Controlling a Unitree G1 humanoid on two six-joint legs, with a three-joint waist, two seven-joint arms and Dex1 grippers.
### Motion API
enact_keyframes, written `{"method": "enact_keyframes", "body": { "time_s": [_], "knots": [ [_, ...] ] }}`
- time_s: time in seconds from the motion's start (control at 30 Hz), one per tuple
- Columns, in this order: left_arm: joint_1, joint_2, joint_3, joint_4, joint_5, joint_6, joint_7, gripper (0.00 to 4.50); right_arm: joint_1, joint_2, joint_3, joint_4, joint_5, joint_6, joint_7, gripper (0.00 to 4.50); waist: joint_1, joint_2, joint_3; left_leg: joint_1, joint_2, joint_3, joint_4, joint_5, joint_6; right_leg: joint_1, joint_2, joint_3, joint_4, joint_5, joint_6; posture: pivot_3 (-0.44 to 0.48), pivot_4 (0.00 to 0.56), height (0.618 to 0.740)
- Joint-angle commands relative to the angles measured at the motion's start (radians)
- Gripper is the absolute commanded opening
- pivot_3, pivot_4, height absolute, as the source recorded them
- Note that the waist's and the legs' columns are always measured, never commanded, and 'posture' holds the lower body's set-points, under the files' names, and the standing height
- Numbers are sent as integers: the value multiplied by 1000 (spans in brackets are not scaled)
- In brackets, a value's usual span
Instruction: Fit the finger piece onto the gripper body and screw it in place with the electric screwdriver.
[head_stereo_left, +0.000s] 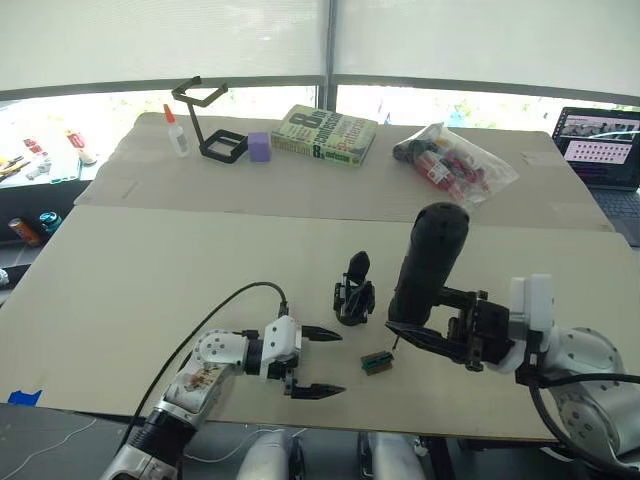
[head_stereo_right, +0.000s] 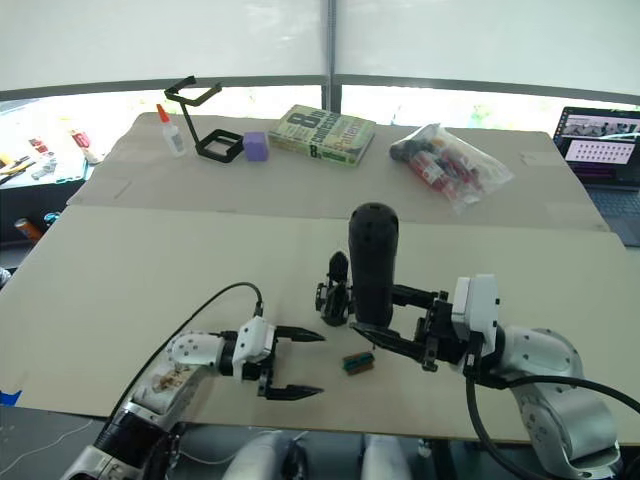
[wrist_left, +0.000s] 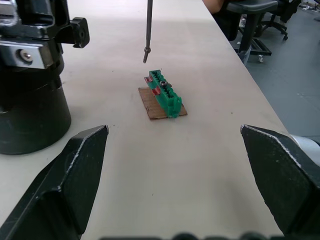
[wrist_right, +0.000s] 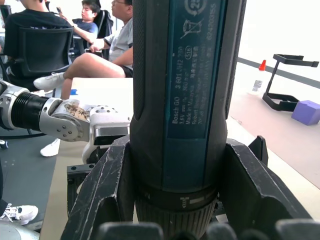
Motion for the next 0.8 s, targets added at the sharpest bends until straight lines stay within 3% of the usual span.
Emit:
{"method": "enact_keyframes", "body": {
  "time_s": [0.03,0.33,0.8],
  "knots": [
    [5,9,34,-71,-47,14,-1,4500,-33,-13,-45,-66,64,7,-24,1929,0,0,0,0,0,0,0,0,0,0,0,0,0,0,0,0,150,740],
    [-10,33,140,-167,-216,103,-34,4500,-127,-72,-141,-102,205,98,-135,1929,0,0,0,-2,0,0,0,0,0,-1,0,0,0,0,0,0,150,740],
    [-75,33,241,-176,-319,214,10,4500,-374,-124,-185,-17,356,208,-272,1929,0,0,0,-3,-1,0,0,0,-1,-1,1,0,0,0,0,0,150,740]
  ]
}}
